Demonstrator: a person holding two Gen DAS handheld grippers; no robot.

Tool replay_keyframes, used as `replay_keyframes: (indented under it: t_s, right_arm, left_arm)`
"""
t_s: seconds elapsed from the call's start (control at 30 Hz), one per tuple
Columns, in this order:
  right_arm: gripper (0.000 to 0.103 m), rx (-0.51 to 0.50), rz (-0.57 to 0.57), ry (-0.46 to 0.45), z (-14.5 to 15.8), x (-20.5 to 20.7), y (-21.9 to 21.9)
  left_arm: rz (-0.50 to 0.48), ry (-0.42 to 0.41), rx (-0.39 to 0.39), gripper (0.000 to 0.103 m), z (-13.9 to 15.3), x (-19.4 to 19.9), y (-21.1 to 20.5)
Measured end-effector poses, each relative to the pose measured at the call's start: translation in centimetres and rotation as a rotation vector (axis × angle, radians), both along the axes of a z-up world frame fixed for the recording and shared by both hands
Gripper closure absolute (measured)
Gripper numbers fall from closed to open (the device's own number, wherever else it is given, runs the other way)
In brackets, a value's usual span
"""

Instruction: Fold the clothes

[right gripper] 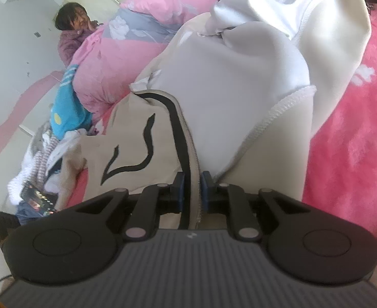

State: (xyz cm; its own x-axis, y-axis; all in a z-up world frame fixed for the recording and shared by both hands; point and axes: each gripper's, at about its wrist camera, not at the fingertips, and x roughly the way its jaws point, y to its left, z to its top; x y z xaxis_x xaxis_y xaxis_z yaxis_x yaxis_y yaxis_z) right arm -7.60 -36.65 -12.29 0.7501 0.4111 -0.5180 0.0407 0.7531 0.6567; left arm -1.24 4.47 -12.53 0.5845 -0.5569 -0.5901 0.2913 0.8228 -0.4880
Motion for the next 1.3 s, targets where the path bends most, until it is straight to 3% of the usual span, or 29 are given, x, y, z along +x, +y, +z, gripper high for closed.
replay_keyframes:
  t_s: [0.17,0.3,0.4,0.57,0.9,1.17,1.3]
  right_arm:
    - [0.089,0.085,0.032,0.015,-0.7,-1.5,-1.2]
    - [0.089,0.154,0.047,0.018,-1.6,-2.0,-1.7]
    - [0.089,0.185,0.060,0.017,-1.9,-2.0,-1.9]
    - [0.094,0.145,0.074,-0.009,-1.6,-2.0,-1.3]
    - [0.098,0.164,0.095,-0.026,-1.1,-4.0,-1.7]
    - [0.098,0.149,0.090,-0.017,-1.4,-4.1,-1.6]
    - [0.098,0.152,0.089,-0.008,-1.7,-4.1,-1.7]
  left_arm:
    - [-0.014,0.098,-0.108,0.049,-1.1,-2.5,0.4]
    - [-0.011,0.181,-0.314,0.040,-2.3,-3.1,1.2]
    - [-0.002,0.241,-0.402,0.040,-3.1,-2.9,1.4]
    - [-0.034,0.293,-0.336,0.055,-3.6,-2.9,-0.5]
    - [0.005,0.331,-0.394,0.062,-4.9,-3.3,0.3]
    - [0.005,0.343,-0.331,0.093,-5.2,-3.7,0.6]
    - [0.004,0.347,-0.338,0.098,-4.7,-4.3,0.6]
